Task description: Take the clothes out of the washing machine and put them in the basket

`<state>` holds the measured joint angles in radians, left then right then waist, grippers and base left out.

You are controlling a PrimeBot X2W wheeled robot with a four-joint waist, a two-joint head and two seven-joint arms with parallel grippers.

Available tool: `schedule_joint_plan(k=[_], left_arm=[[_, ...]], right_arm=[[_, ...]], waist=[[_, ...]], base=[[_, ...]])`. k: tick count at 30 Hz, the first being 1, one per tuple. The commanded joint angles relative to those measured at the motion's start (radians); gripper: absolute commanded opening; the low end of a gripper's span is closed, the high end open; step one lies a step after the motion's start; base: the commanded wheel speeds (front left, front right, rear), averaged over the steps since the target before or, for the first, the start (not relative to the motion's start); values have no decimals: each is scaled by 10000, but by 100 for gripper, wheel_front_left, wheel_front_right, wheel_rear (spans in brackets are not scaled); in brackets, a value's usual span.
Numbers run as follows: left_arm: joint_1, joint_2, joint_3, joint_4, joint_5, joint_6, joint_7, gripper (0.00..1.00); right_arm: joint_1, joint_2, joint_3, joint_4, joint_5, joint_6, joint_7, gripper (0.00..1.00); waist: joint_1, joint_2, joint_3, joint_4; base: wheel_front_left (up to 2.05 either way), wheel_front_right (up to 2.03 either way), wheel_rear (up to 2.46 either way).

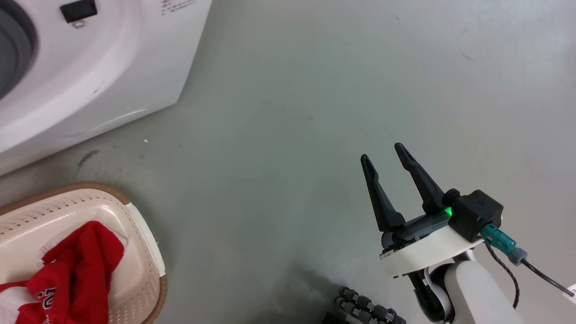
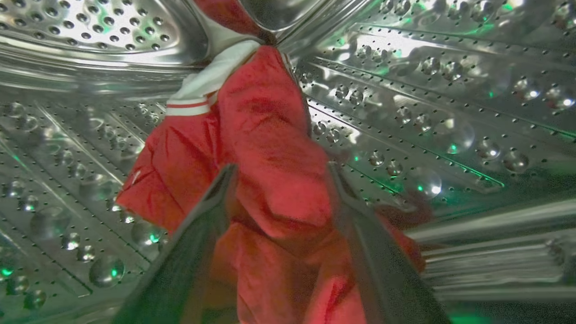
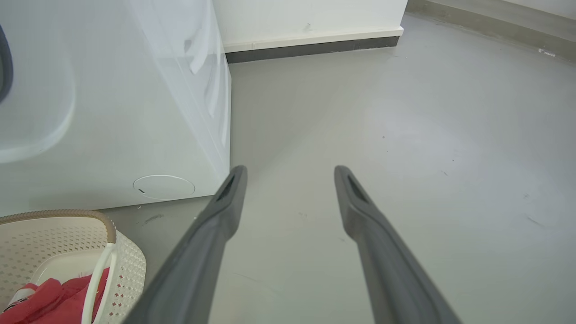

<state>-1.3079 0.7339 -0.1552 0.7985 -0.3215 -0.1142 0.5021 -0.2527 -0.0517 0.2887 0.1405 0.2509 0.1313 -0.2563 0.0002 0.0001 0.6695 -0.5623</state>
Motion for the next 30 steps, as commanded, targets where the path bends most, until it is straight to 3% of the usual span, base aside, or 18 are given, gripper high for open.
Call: schedule_joint_plan(k=[1, 5, 14, 27, 28, 29, 30], left_arm=[[-162, 16, -41, -31, -62, -9, 251, 100], [-851, -3, -203, -109, -152, -24, 1746, 100], [-1081, -341, -310, -412, -614, 372, 4649, 100], [-50, -225, -253, -1410, -1154, 1101, 7132, 100], [8, -197, -251, -1529, -1160, 1111, 7170, 53], [59, -158, -250, -1616, -1175, 1126, 7179, 53], [107, -113, -241, -1749, -1172, 1120, 7085, 9]], right_arm=[[-183, 27, -6, 37, 32, -9, -74, 100], [-165, 26, -74, -12, 82, -10, -85, 100], [-120, 26, -57, -184, 203, -10, -90, 100], [-192, 26, -74, -269, 250, -10, -91, 100], [-208, 26, -58, -262, 265, -10, -91, 100], [-227, 26, -39, -269, 284, -9, -91, 100], [-247, 26, -27, -285, 305, -10, -91, 100]], waist=[[-2, -1, 197, -80], [-2, -1, 465, -46], [-2, -1, 761, 10], [-2, -1, 929, 28], [-2, -1, 946, 26], [-2, -1, 962, 20], [-2, -1, 974, 12]], base=[[0, 0, 0], [0, 0, 0], [0, 0, 0], [0, 0, 0], [0, 0, 0], [0, 0, 0], [0, 0, 0]])
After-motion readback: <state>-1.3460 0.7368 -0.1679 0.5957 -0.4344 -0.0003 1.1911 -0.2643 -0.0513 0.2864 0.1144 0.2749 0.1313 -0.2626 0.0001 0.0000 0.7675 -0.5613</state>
